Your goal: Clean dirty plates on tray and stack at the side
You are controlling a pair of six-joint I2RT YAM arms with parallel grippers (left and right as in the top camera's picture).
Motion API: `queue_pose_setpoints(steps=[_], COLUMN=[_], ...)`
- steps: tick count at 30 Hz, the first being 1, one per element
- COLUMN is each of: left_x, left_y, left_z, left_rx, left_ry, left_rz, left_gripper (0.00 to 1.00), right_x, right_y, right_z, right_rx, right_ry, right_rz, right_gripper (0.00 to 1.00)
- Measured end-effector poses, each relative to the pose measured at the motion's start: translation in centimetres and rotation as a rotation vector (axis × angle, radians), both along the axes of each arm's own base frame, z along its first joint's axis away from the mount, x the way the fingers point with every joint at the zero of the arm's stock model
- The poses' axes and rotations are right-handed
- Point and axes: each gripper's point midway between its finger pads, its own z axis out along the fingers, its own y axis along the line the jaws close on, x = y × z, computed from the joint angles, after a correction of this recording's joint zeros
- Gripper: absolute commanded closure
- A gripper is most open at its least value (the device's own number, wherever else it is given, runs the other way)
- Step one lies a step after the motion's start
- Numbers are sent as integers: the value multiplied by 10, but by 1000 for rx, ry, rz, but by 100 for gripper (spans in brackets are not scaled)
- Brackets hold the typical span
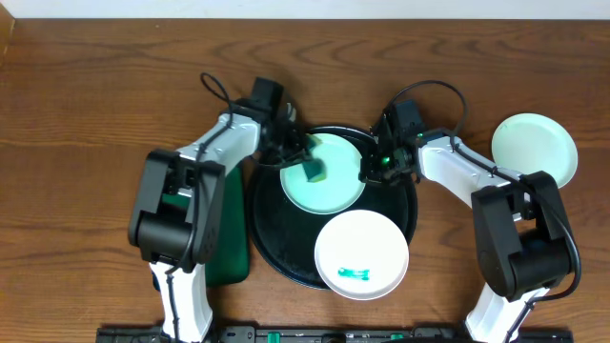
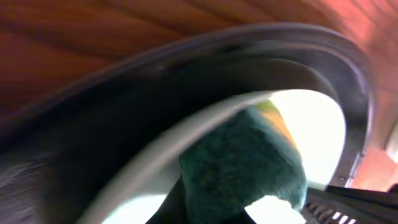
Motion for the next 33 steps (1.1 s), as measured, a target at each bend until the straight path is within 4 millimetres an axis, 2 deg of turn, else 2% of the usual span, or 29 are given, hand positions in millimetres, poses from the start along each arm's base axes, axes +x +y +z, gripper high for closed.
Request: queue_pose_setpoints(steps=[2, 10, 24, 33], left_x=[-6, -28, -28, 1], left_y=[15, 41, 41, 26], left_z=[-1, -3, -3, -3], left_rx=[44, 194, 242, 422], left_ry=[42, 113, -36, -242], left_rz=[20, -13, -291, -370], left_gripper=[93, 93, 93, 93], right_x=[0, -5, -9, -15], right_y=[0, 8, 8, 6], right_z=[0, 1, 1, 0], right_rx=[-1, 41, 50, 51], right_ry=[1, 25, 43, 82], right_rz=[0, 16, 17, -1], right_gripper=[99, 99, 99, 99])
